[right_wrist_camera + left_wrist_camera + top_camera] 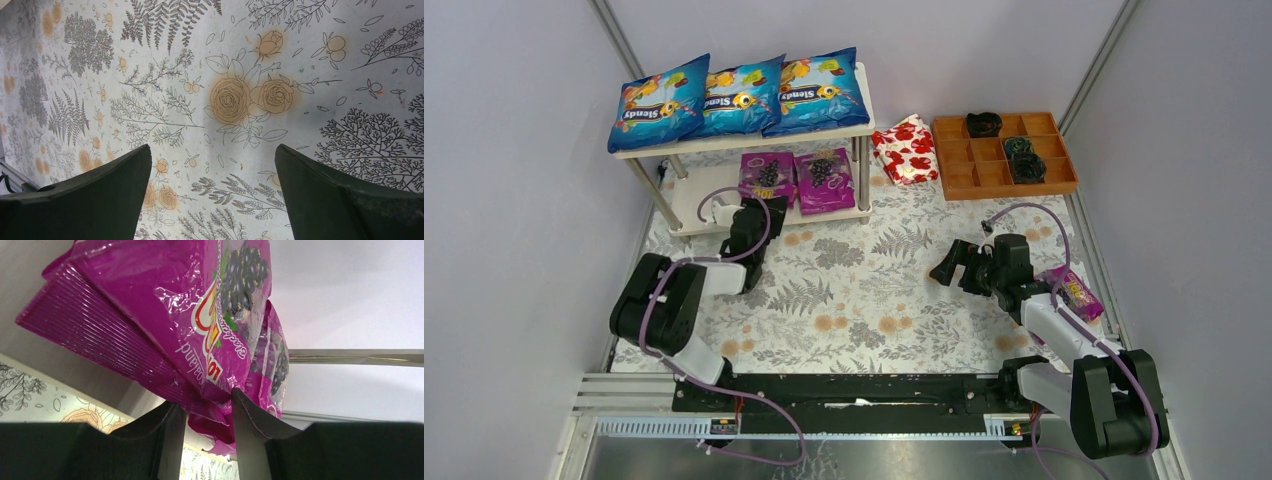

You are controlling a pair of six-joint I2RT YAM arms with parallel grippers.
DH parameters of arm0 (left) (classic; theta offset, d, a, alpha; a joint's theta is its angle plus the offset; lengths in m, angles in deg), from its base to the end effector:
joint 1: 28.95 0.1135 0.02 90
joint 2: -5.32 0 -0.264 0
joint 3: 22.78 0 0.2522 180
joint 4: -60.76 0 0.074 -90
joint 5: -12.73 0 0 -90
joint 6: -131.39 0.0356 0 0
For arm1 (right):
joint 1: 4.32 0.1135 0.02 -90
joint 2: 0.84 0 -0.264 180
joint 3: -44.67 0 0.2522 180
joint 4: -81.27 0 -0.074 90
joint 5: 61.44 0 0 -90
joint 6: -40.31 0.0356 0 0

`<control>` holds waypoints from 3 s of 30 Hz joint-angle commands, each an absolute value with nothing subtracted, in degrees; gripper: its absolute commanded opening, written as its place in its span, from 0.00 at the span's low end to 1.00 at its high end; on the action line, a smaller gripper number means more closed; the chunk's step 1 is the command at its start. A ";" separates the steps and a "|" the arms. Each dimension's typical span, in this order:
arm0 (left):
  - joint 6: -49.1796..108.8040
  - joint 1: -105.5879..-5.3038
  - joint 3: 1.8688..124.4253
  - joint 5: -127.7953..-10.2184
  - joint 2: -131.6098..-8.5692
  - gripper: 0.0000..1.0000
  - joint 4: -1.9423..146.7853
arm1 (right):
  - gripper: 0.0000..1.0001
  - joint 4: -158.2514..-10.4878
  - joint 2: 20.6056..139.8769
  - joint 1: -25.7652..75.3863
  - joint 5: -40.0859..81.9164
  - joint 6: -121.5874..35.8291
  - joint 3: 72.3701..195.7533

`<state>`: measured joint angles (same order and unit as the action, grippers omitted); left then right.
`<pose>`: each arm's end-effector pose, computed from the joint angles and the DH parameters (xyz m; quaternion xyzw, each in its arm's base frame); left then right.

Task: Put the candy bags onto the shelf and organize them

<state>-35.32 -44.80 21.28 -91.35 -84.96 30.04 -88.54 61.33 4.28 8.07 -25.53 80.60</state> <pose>0.2913 -0.0737 0.1664 -0.4641 0.6436 -0.3667 0.4857 0.2051 0.0436 0.1717 0.0395 0.8812 0.2774 0.3807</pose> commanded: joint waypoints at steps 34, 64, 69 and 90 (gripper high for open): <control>7.59 -47.58 46.16 -35.96 -49.05 0.99 70.34 | 1.00 -88.56 63.85 4.38 9.65 -26.36 81.94; 32.98 -73.87 47.89 -81.11 -36.86 0.99 93.17 | 1.00 -57.90 52.21 -16.20 64.25 -14.35 100.06; 32.95 -74.09 47.65 -80.88 -37.00 0.99 93.12 | 1.00 -57.33 46.72 -28.01 61.25 -10.75 96.67; 32.74 -73.97 47.19 -79.79 -38.90 0.99 92.66 | 1.00 -74.07 60.30 -49.06 2.87 -23.65 87.33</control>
<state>32.35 -73.98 46.86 -79.88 -38.43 94.60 -67.42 56.87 -52.41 18.38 -18.78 86.92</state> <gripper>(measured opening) 0.987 0.995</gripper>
